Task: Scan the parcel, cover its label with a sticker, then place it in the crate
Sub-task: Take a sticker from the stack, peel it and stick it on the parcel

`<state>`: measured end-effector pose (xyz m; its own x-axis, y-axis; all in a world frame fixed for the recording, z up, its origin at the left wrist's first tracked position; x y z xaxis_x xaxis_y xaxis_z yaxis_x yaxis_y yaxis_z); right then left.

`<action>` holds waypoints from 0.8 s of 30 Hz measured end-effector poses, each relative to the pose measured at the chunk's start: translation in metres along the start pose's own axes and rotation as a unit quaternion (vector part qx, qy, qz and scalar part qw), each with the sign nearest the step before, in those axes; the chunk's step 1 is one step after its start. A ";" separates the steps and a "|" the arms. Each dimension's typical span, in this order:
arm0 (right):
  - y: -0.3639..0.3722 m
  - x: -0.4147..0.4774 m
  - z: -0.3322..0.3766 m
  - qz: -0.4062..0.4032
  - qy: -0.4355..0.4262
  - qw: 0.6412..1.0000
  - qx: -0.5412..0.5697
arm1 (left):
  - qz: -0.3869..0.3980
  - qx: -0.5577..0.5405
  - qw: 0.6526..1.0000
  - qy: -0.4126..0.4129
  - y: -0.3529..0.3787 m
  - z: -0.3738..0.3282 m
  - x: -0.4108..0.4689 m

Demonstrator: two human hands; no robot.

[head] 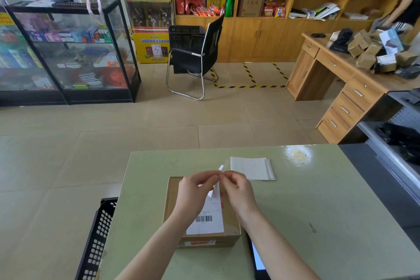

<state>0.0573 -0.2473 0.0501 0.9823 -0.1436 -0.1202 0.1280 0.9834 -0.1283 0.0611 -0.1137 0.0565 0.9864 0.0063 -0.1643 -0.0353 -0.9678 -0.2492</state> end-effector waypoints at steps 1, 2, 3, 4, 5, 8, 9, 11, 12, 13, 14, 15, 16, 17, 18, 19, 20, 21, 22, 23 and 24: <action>0.000 0.000 0.000 -0.001 -0.004 1.000 -0.004 | 0.001 -0.021 1.000 -0.022 -0.001 0.002 0.001; 0.001 0.001 0.001 -0.004 -0.008 1.000 -0.008 | -0.001 -0.039 0.999 -0.038 -0.001 0.004 0.002; 0.001 0.001 0.001 -0.004 -0.012 1.000 -0.011 | -0.006 -0.051 0.998 -0.048 -0.002 0.005 0.003; 0.002 0.001 0.001 -0.002 -0.016 1.000 -0.010 | -0.013 -0.059 0.997 -0.053 -0.003 0.006 0.004; 0.004 0.001 0.000 0.001 -0.018 1.000 -0.009 | -0.019 -0.067 0.996 -0.056 -0.004 0.006 0.004; 0.007 0.002 -0.008 0.008 -0.002 1.000 -0.023 | -0.018 -0.103 0.992 -0.072 -0.006 0.007 0.006; 0.007 0.003 -0.010 0.008 0.000 0.999 -0.035 | -0.015 -0.109 0.991 -0.076 -0.006 0.008 0.007; 0.007 0.002 -0.010 0.005 -0.005 0.999 -0.049 | -0.011 -0.105 0.991 -0.077 -0.008 0.009 0.007; 0.006 0.001 -0.009 0.002 -0.009 0.998 -0.055 | -0.011 -0.098 0.992 -0.076 -0.009 0.009 0.007; 0.006 0.001 -0.008 0.000 -0.012 0.998 -0.061 | -0.013 -0.085 0.994 -0.072 -0.009 0.008 0.007; 0.005 0.001 -0.008 -0.002 -0.012 0.998 -0.068 | -0.017 -0.063 0.996 -0.065 -0.011 0.008 0.008; 0.005 0.001 -0.008 -0.002 -0.011 0.997 -0.074 | -0.023 -0.031 0.998 -0.056 -0.012 0.008 0.008; 0.004 0.002 -0.009 -0.002 -0.010 0.997 -0.082 | -0.031 0.001 0.998 -0.047 -0.013 0.007 0.010; 0.003 0.003 -0.010 -0.003 -0.014 0.996 -0.093 | -0.037 0.024 0.998 -0.040 -0.013 0.006 0.011; 0.001 0.003 -0.010 -0.004 -0.019 0.994 -0.105 | -0.041 0.037 0.998 -0.034 -0.014 0.006 0.012; 0.000 0.004 -0.011 -0.005 -0.022 0.993 -0.115 | -0.044 0.049 0.997 -0.029 -0.014 0.007 0.013; -0.002 0.005 -0.013 -0.005 -0.021 0.992 -0.120 | -0.045 0.060 0.997 -0.024 -0.014 0.007 0.013; -0.003 0.006 -0.015 -0.007 -0.017 0.992 -0.125 | -0.046 0.069 0.996 -0.022 -0.014 0.008 0.013; -0.005 0.007 -0.016 -0.008 -0.013 0.991 -0.129 | -0.048 0.072 0.996 -0.019 -0.014 0.008 0.013; -0.006 0.008 -0.017 -0.009 -0.009 0.991 -0.131 | -0.053 0.072 0.996 -0.014 -0.014 0.009 0.013; -0.007 0.009 -0.018 -0.012 -0.006 0.992 -0.129 | -0.060 0.071 0.996 -0.006 -0.015 0.009 0.013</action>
<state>0.0632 -0.2574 0.0318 0.9810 -0.1645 -0.1032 0.1142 0.9185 -0.3787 0.0728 -0.0974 0.0498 0.9831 0.1227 -0.1362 0.0586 -0.9145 -0.4003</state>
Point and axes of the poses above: each hand's wrist, its own x-axis towards the middle knuckle, its own y-axis out of the palm, z = x × y, the point moved 6 cm from there along x, towards the middle knuckle, and after that the axes turned 4 degrees about -y, right-handed, at the moved point
